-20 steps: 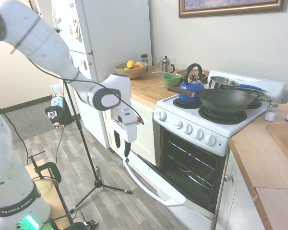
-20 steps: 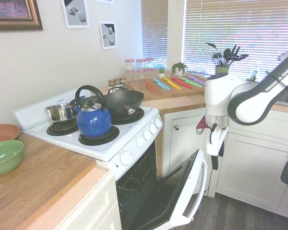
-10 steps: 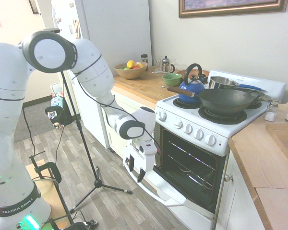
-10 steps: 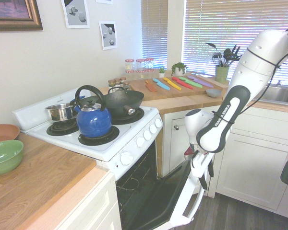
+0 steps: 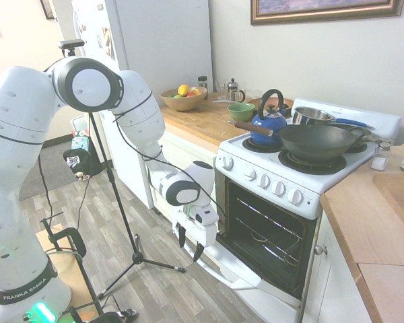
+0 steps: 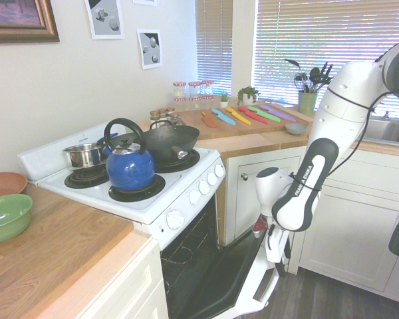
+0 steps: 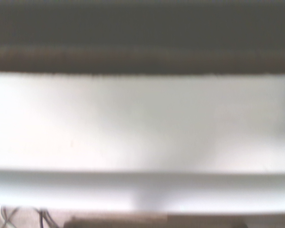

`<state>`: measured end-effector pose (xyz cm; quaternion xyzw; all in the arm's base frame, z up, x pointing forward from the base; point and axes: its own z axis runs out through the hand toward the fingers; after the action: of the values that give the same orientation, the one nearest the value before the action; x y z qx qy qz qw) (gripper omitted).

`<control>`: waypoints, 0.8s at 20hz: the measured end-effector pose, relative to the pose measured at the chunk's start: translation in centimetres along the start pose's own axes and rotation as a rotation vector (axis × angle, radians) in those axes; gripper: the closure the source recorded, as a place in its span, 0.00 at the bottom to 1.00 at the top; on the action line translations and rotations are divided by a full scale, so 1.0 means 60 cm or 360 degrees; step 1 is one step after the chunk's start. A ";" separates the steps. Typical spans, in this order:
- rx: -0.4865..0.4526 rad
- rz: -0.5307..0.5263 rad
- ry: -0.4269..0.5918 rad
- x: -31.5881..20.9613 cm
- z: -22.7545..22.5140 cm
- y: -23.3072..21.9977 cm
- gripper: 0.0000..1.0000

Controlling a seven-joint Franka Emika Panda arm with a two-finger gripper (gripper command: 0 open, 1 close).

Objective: Close the oven

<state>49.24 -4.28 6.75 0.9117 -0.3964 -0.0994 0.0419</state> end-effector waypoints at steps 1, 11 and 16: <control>0.0012 0.0001 0.0016 0.001 0.003 -0.003 0.00; 0.0187 0.0001 0.0178 -0.009 -0.029 -0.075 0.00; 0.0309 -0.0025 0.0279 -0.045 -0.094 -0.161 0.00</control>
<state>55.53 4.28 11.19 0.9198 -0.3918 0.0193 -0.0129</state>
